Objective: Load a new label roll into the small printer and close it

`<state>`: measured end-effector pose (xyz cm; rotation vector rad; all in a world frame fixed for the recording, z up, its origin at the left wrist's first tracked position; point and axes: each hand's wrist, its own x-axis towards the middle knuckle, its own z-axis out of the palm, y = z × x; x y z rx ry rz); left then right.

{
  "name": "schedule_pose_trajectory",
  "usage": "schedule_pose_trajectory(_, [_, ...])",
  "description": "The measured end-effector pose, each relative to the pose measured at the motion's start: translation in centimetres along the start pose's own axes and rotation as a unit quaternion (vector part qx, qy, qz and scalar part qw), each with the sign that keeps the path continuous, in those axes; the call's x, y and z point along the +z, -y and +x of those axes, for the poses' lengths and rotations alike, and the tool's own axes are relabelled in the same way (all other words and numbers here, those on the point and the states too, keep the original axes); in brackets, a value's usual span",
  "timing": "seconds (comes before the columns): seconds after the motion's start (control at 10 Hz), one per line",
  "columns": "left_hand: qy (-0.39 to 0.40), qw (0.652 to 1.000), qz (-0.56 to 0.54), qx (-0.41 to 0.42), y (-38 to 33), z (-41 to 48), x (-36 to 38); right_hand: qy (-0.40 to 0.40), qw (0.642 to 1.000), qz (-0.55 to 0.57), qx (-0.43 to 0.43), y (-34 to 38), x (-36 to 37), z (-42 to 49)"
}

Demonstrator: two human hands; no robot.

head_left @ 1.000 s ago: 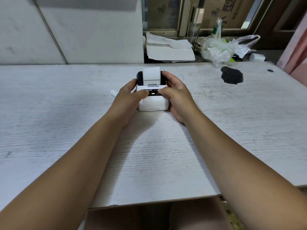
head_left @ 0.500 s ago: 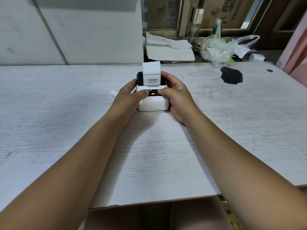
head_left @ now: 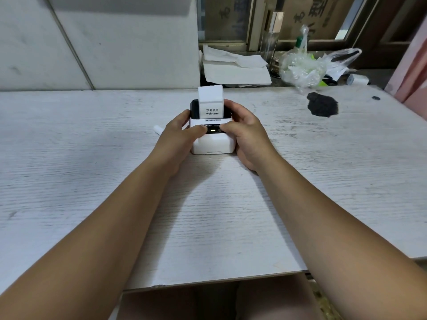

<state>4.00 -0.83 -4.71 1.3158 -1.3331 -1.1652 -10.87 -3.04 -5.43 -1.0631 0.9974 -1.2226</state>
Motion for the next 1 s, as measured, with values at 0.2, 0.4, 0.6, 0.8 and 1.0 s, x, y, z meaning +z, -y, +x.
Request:
schedule_pose_trajectory(0.2, [0.005, 1.0, -0.005, 0.006, -0.1, -0.1, 0.0, -0.001, 1.0, 0.005, -0.005, -0.2, 0.0, 0.1])
schedule_pose_trajectory(0.4, [-0.059, 0.998, -0.005, 0.031, 0.0, -0.6, 0.9, -0.035, 0.998, 0.028, -0.038, -0.6, 0.1, 0.0])
schedule_pose_trajectory(0.6, [-0.125, 0.991, 0.032, 0.04, 0.2, -1.0, 1.8, -0.069, 0.997, 0.023, -0.039, -0.8, 0.1, 0.0])
schedule_pose_trajectory(0.8, [-0.142, 0.989, 0.03, 0.036, -0.1, -2.2, 1.5, -0.115, 0.992, -0.022, -0.036, -0.5, 0.7, -0.8])
schedule_pose_trajectory(1.0, [-0.158, 0.986, -0.047, -0.025, -0.5, -3.6, 1.0, -0.198, 0.974, -0.109, -0.028, -0.3, 1.4, -2.7])
